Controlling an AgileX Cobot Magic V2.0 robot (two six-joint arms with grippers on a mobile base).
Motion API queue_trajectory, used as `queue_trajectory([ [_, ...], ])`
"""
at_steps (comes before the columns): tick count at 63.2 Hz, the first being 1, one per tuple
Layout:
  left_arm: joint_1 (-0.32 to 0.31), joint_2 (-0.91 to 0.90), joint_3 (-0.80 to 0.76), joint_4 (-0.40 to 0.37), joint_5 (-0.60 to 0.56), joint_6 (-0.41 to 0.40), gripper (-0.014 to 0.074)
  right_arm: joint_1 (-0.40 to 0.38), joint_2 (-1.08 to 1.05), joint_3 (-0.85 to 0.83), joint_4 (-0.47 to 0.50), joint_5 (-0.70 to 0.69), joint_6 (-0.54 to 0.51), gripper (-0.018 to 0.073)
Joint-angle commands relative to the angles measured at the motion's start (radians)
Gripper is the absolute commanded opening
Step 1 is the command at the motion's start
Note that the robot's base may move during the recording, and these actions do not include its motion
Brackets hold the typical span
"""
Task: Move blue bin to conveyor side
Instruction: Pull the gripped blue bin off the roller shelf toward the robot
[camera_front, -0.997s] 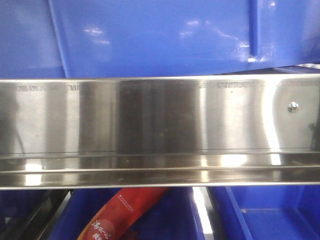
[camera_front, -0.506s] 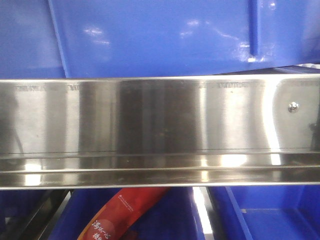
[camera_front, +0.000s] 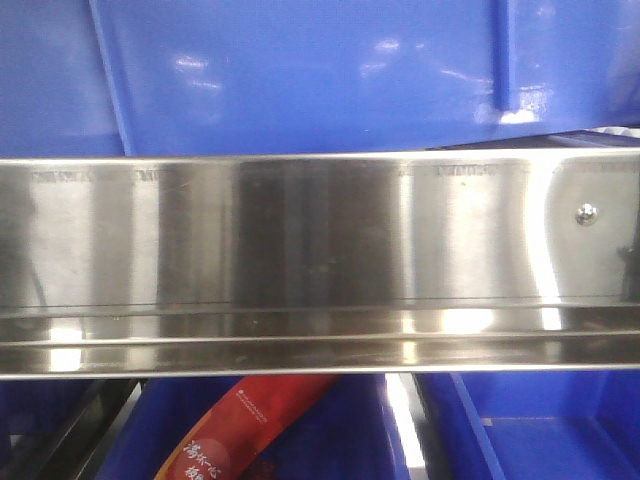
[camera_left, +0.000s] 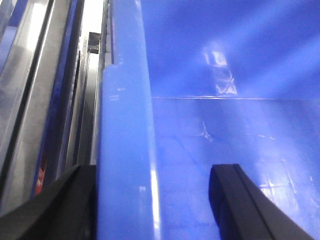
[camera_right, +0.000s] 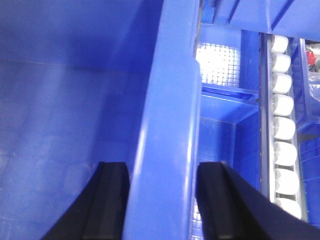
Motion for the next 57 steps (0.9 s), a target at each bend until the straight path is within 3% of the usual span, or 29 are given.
queue_trajectory([
  [1, 0.005, 0.002, -0.005, 0.01, 0.01, 0.016, -0.0024, -0.004, -0.006, 0.002, -0.031, -0.022, 0.012, -0.0078],
  [57, -0.015, -0.007, -0.159, -0.007, 0.103, 0.016, -0.0018, -0.004, -0.083, -0.025, -0.031, -0.022, 0.02, -0.0078],
])
